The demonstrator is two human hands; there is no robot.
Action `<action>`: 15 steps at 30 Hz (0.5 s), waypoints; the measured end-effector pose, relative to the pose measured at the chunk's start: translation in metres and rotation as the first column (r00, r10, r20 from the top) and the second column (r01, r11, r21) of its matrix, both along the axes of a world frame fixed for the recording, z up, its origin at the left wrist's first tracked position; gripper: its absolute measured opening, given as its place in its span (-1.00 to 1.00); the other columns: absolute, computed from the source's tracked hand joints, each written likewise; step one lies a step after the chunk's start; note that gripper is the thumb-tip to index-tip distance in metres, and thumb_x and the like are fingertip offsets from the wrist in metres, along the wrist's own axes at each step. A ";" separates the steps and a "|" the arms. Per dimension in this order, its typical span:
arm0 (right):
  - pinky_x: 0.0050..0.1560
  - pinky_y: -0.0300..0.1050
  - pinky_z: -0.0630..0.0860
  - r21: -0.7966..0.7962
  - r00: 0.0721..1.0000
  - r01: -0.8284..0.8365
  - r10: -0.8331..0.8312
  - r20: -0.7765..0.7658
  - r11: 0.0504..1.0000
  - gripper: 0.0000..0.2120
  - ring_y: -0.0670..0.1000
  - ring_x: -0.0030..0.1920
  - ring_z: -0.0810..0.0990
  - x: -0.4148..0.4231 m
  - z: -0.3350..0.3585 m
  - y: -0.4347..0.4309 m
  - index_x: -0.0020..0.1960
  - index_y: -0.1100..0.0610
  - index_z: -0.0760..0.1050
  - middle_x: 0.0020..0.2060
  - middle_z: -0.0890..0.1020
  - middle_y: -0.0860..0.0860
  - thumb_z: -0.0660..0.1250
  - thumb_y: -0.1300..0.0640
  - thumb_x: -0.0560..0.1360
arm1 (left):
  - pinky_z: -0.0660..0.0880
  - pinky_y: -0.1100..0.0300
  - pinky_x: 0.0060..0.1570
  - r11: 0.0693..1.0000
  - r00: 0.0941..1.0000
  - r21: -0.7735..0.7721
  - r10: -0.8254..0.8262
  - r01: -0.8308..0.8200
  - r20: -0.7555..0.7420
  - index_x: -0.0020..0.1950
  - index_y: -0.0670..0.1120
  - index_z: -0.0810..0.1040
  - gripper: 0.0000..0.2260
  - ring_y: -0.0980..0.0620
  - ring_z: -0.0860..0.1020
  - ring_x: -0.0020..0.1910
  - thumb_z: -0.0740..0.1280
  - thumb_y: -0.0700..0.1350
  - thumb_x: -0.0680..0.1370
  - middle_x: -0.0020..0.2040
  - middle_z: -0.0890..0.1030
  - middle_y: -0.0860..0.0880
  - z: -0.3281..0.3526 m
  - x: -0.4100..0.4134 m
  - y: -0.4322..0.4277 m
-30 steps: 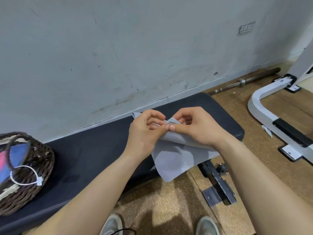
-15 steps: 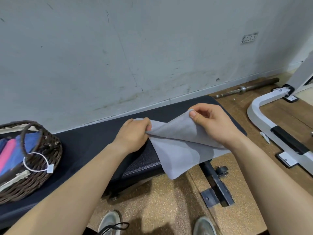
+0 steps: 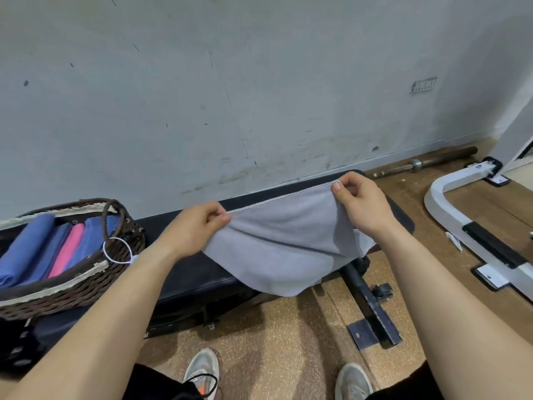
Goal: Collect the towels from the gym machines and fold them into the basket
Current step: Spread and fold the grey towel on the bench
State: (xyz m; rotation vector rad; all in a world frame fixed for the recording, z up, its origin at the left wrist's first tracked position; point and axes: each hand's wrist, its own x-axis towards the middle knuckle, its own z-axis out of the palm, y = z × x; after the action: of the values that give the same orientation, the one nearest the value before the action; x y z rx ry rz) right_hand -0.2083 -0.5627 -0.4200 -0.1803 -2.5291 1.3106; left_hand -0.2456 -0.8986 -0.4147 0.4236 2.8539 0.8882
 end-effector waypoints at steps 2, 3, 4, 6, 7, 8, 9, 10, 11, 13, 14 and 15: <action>-0.23 -0.04 0.42 -0.020 0.997 -0.066 0.067 0.042 0.998 -0.78 0.09 -0.22 0.57 0.009 0.002 -0.009 -0.10 0.03 0.48 -0.23 0.64 0.09 0.24 -0.07 0.63 | 0.47 0.05 -0.07 0.999 0.999 -0.049 -0.007 0.005 -0.049 -0.13 0.12 0.52 -0.83 0.08 0.56 -0.14 0.23 0.06 0.64 -0.22 0.62 0.11 0.006 0.008 -0.012; -0.24 -0.05 0.40 -0.042 0.993 -0.095 0.097 0.064 0.995 -0.78 0.09 -0.25 0.55 0.014 0.004 -0.014 -0.11 0.04 0.47 -0.24 0.63 0.11 0.23 -0.06 0.64 | 0.46 0.04 -0.07 0.997 0.997 -0.078 -0.011 0.005 -0.076 -0.12 0.11 0.51 -0.82 0.06 0.56 -0.13 0.21 0.04 0.65 -0.22 0.61 0.11 0.008 0.011 -0.018; -0.24 -0.06 0.40 -0.072 0.988 -0.122 0.128 0.089 0.990 -0.78 0.06 -0.28 0.52 0.019 0.005 -0.018 -0.11 0.03 0.47 -0.25 0.61 0.12 0.23 -0.06 0.64 | 0.46 0.04 -0.07 0.996 0.995 -0.094 -0.013 0.004 -0.099 -0.12 0.10 0.49 -0.82 0.04 0.56 -0.13 0.19 0.03 0.66 -0.22 0.60 0.10 0.011 0.015 -0.023; -0.21 -0.02 0.41 -0.144 0.972 -0.180 0.199 0.128 0.973 -0.77 0.02 -0.28 0.52 0.029 0.009 -0.024 -0.11 0.04 0.49 -0.26 0.60 0.14 0.24 -0.06 0.64 | 0.42 0.05 -0.11 0.999 0.995 -0.034 -0.012 0.009 -0.096 -0.14 0.07 0.48 -0.80 0.03 0.53 -0.17 0.19 -0.01 0.67 -0.25 0.57 0.08 0.018 0.022 -0.032; -0.19 -0.01 0.41 -0.181 0.963 -0.206 0.232 0.138 0.962 -0.76 0.02 -0.28 0.52 0.033 0.010 -0.026 -0.10 0.07 0.50 -0.27 0.60 0.13 0.24 -0.05 0.64 | 0.40 0.07 -0.13 0.999 0.998 0.035 -0.012 0.015 -0.065 -0.14 0.06 0.51 -0.80 0.04 0.50 -0.20 0.21 -0.01 0.66 -0.26 0.57 0.05 0.022 0.025 -0.036; -0.19 -0.02 0.40 -0.207 0.958 -0.218 0.250 0.142 0.954 -0.76 0.02 -0.28 0.51 0.038 0.012 -0.028 -0.09 0.10 0.50 -0.27 0.59 0.10 0.25 -0.04 0.64 | 0.40 0.09 -0.13 0.995 1.000 0.099 -0.015 0.017 -0.021 -0.14 0.06 0.55 -0.81 0.06 0.49 -0.21 0.24 -0.01 0.65 -0.25 0.58 -0.02 0.027 0.030 -0.039; -0.19 -0.03 0.40 -0.220 0.958 -0.216 0.250 0.139 0.951 -0.75 0.00 -0.27 0.51 0.042 0.014 -0.029 -0.07 0.13 0.51 -0.26 0.58 0.07 0.24 -0.03 0.65 | 0.41 0.12 -0.11 0.989 0.999 0.147 -0.022 0.018 0.026 -0.12 0.05 0.59 -0.83 0.08 0.51 -0.20 0.28 0.00 0.63 -0.22 0.62 -0.06 0.031 0.033 -0.041; -0.19 -0.06 0.40 -0.227 0.962 -0.203 0.237 0.134 0.953 -0.74 -0.04 -0.27 0.51 0.046 0.016 -0.029 -0.06 0.14 0.51 -0.25 0.59 0.04 0.24 -0.02 0.65 | 0.43 0.16 -0.10 0.983 0.997 0.181 -0.032 0.018 0.074 -0.11 0.03 0.63 -0.85 0.11 0.55 -0.20 0.33 0.00 0.61 -0.19 0.66 -0.06 0.036 0.038 -0.043; -0.20 -0.09 0.42 -0.234 0.968 -0.185 0.218 0.127 0.955 -0.74 -0.08 -0.28 0.53 0.048 0.018 -0.028 -0.05 0.15 0.52 -0.25 0.59 0.00 0.23 -0.02 0.66 | 0.45 0.20 -0.10 0.977 0.992 0.212 -0.042 0.016 0.119 -0.12 -0.01 0.66 -0.87 0.13 0.58 -0.20 0.38 -0.01 0.58 -0.18 0.69 -0.05 0.039 0.042 -0.044; -0.23 -0.10 0.44 -0.235 0.981 -0.144 0.169 0.090 0.961 -0.77 -0.12 -0.29 0.54 0.051 0.017 -0.026 -0.07 0.10 0.51 -0.26 0.59 -0.04 0.23 -0.02 0.65 | 0.48 0.24 -0.15 0.962 0.984 0.273 -0.048 -0.001 0.170 -0.14 -0.05 0.69 -0.91 0.13 0.62 -0.24 0.46 -0.06 0.51 -0.20 0.71 -0.06 0.040 0.044 -0.046; -0.23 -0.08 0.45 -0.203 0.989 -0.121 0.136 0.064 0.972 -0.78 -0.10 -0.27 0.55 0.051 0.015 -0.024 -0.08 0.06 0.51 -0.26 0.60 -0.03 0.24 -0.03 0.65 | 0.47 0.27 -0.19 0.958 0.983 0.288 -0.039 -0.014 0.178 -0.14 -0.06 0.69 -0.93 0.13 0.61 -0.26 0.49 -0.07 0.49 -0.22 0.71 -0.06 0.038 0.043 -0.048; -0.21 -0.06 0.46 -0.142 0.994 -0.094 0.100 0.037 0.985 -0.80 -0.08 -0.24 0.55 0.050 0.012 -0.022 -0.08 0.03 0.51 -0.24 0.61 -0.03 0.24 -0.04 0.64 | 0.47 0.31 -0.23 0.958 0.982 0.286 -0.036 -0.019 0.187 -0.13 -0.07 0.69 -0.94 0.15 0.59 -0.29 0.51 -0.10 0.47 -0.24 0.70 -0.03 0.036 0.041 -0.049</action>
State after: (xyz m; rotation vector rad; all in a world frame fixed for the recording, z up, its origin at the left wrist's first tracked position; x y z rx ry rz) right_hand -0.1586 -0.5843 -0.4075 -0.1171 -2.5111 1.5398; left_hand -0.2042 -0.9480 -0.3784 0.3568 2.5555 1.2744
